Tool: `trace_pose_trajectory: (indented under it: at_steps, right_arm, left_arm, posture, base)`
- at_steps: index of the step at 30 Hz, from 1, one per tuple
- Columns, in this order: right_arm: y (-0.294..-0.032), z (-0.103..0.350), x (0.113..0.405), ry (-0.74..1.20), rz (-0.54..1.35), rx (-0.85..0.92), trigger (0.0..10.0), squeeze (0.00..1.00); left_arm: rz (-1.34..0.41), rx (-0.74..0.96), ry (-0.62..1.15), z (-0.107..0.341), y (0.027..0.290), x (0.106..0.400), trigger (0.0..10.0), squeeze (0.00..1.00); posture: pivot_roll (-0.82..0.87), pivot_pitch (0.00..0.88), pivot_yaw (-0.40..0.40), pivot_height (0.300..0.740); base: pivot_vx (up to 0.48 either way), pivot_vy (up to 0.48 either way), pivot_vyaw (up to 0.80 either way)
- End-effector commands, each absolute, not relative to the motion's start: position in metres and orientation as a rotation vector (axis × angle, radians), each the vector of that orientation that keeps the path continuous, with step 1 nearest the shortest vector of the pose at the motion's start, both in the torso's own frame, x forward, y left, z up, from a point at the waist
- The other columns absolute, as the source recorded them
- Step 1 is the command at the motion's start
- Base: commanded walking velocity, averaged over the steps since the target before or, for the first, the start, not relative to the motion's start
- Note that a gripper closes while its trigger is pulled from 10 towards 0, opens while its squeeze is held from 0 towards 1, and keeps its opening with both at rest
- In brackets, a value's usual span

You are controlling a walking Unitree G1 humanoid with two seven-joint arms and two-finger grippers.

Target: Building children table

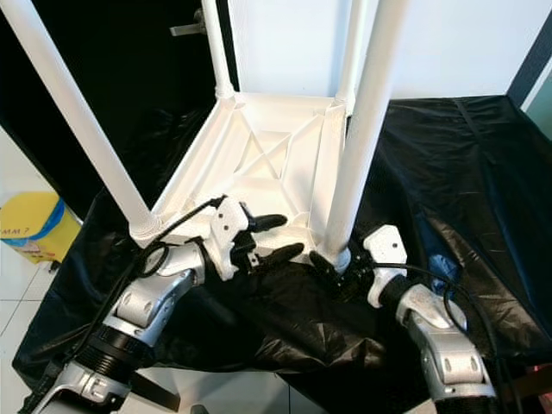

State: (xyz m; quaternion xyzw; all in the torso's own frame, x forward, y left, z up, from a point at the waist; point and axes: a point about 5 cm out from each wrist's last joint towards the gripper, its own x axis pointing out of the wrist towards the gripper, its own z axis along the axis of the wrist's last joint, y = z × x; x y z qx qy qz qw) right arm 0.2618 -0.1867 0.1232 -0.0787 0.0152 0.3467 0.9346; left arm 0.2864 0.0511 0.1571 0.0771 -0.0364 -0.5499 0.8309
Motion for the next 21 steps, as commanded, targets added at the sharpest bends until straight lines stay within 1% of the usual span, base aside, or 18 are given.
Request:
trace_pose_trajectory:
  at_steps: [1, 5, 9, 16, 17, 19, 20, 21]
  right_arm:
    - [-0.187, 0.123, 0.268, 0.035, 0.752, -0.179, 10.0, 0.0]
    - [-0.188, 0.125, 0.273, 0.028, 0.76, -0.207, 10.0, 0.0]
    - [-0.188, 0.132, 0.29, 0.023, 0.803, -0.239, 10.0, 0.0]
    - [-0.172, 0.129, 0.309, 0.043, 0.864, -0.273, 10.0, 0.0]
    - [-0.17, 0.128, 0.309, 0.042, 0.871, -0.277, 6.4, 0.0]
    - [-0.17, 0.128, 0.309, 0.042, 0.871, -0.277, 6.4, 0.0]
    - [-0.168, 0.125, 0.308, 0.047, 0.879, -0.278, 0.0, 0.0]
    - [-0.169, 0.122, 0.308, 0.053, 0.884, -0.284, 0.0, 0.0]
  left_arm:
    - [-1.242, 0.167, -0.071, 0.157, 0.054, 0.283, 10.0, 0.0]
    - [-1.246, 0.169, -0.07, 0.157, 0.055, 0.283, 10.0, 0.0]
    - [-1.24, 0.179, -0.064, 0.157, 0.058, 0.284, 10.0, 0.0]
    - [-1.252, 0.182, -0.06, 0.157, 0.056, 0.285, 10.0, 0.0]
    - [-1.253, 0.182, -0.061, 0.157, 0.055, 0.284, 10.0, 0.0]
    - [-1.253, 0.182, -0.061, 0.157, 0.055, 0.284, 10.0, 0.0]
    - [-1.252, 0.182, -0.063, 0.157, 0.055, 0.284, 10.0, 0.0]
    - [-1.249, 0.184, -0.064, 0.157, 0.056, 0.284, 10.0, 0.0]
  posture:
    - [-0.18, 0.0, 0.06, 0.74]
    - [-0.18, 0.0, 0.06, 0.74]
    - [-0.17, 0.0, 0.068, 0.74]
    - [-0.17, 0.0, 0.067, 0.74]
    - [-0.17, 0.0, 0.061, 0.74]
    - [-0.17, 0.0, 0.061, 0.74]
    - [-0.16, 0.0, 0.056, 0.74]
    - [-0.16, 0.0, 0.051, 0.74]
  base:
    - [0.0, 0.0, 0.0]
    - [0.0, 0.0, 0.0]
    - [0.0, 0.0, 0.0]
    - [0.0, 0.0, 0.0]
    - [0.0, 0.0, 0.0]
    - [0.0, 0.0, 0.0]
    - [0.0, 0.0, 0.0]
    - [0.0, 0.0, 0.0]
